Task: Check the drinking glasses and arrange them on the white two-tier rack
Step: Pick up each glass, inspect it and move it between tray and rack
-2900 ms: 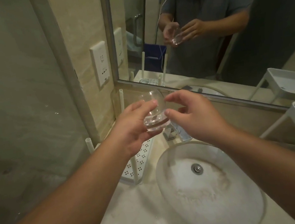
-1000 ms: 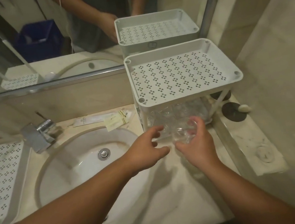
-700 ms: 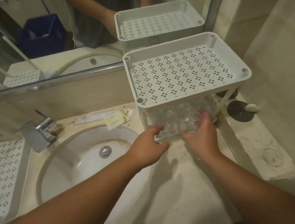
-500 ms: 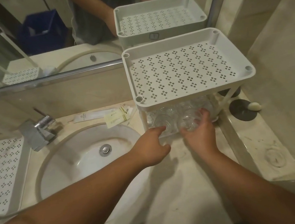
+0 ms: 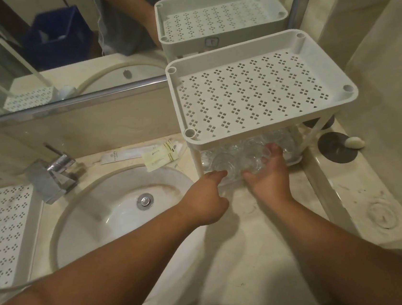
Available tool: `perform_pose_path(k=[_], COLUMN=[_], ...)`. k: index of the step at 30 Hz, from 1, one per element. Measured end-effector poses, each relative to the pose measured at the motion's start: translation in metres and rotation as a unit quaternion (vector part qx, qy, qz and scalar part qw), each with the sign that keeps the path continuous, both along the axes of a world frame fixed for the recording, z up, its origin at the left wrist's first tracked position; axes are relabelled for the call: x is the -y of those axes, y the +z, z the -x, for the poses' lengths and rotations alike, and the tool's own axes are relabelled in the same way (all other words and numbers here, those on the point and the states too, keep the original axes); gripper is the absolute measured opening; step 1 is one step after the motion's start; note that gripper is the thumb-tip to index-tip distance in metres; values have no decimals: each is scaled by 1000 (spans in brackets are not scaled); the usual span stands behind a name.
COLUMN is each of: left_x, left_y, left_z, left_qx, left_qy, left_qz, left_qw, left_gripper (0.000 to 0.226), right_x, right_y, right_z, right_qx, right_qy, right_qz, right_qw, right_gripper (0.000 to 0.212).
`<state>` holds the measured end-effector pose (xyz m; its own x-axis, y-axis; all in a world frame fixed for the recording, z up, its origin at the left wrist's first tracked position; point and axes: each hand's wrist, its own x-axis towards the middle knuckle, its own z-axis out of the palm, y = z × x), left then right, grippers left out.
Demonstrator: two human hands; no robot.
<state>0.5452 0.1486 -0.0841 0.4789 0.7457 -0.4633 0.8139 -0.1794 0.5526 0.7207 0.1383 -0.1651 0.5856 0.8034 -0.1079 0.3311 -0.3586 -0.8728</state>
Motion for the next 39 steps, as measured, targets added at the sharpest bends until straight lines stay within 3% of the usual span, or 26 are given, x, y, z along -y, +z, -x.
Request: perform_pose_path(k=[14,25,30,32,35,37,39], left_x=[-3,3,10,14,19,24,27], left_y=[3,10,15,18,19,18,16], left_z=[1,13,25,31,42,51,62], left_qx=[18,31,48,63,94,115,134], left_qy=[35,37,47,60,90,115,135], left_qz=[29,32,33,32,23,23,33], left_qw=[999,998,997,996,991,986,981], left_gripper=[72,70,64,63,59,56,52], right_x=[-18,-19,-14,2,35,53,67], right_y=[-17,-20,-11,-3,7,13,21], right_z=[-5,-7,-4,3,23,40,58], right_qx=[37,143,107,145,189,170,140], right_qy=[15,61,42,17,-10,-8,19], right_qz=[48,122,129,78,8,5,-11], right_qw=[998,980,985,986,982,985,990], right_gripper=[92,95,100,92,61,41,36])
